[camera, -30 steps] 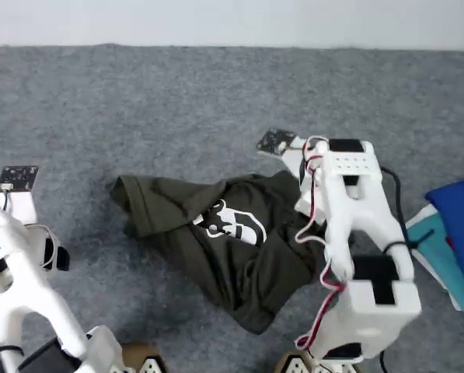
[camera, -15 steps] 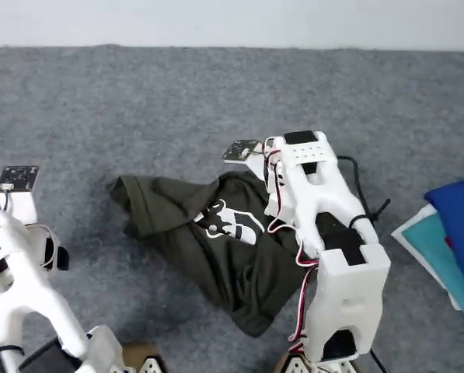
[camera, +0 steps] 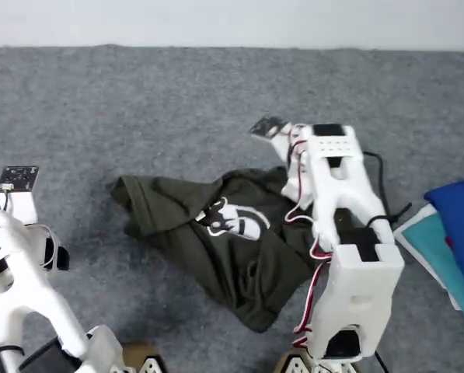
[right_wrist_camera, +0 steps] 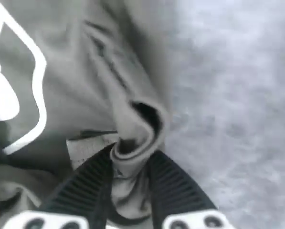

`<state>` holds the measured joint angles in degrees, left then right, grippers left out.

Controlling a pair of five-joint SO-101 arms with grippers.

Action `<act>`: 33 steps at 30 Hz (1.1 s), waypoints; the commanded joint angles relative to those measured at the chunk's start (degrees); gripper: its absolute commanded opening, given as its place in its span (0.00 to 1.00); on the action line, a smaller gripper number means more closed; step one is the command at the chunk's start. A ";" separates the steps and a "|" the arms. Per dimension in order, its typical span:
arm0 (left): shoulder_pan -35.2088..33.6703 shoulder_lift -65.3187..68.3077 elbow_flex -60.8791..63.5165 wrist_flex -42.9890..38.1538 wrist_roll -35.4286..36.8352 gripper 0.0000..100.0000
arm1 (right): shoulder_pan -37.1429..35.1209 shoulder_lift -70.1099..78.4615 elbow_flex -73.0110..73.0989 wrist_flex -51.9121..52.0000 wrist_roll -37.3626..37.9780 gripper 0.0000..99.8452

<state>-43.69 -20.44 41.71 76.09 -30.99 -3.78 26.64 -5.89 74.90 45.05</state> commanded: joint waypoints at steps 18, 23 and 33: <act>3.78 -0.79 -8.31 5.01 -0.62 0.17 | 7.08 1.71 -17.76 6.20 -5.10 0.38; 5.27 -0.26 -12.44 4.48 -0.62 0.17 | 7.78 -1.54 -19.78 9.36 -5.27 0.34; 23.82 -0.18 -14.11 2.29 1.85 0.17 | 8.13 -7.34 -19.96 21.76 -10.99 0.34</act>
<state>-28.04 -20.44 29.32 79.60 -30.99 3.52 22.86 -23.03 92.92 35.56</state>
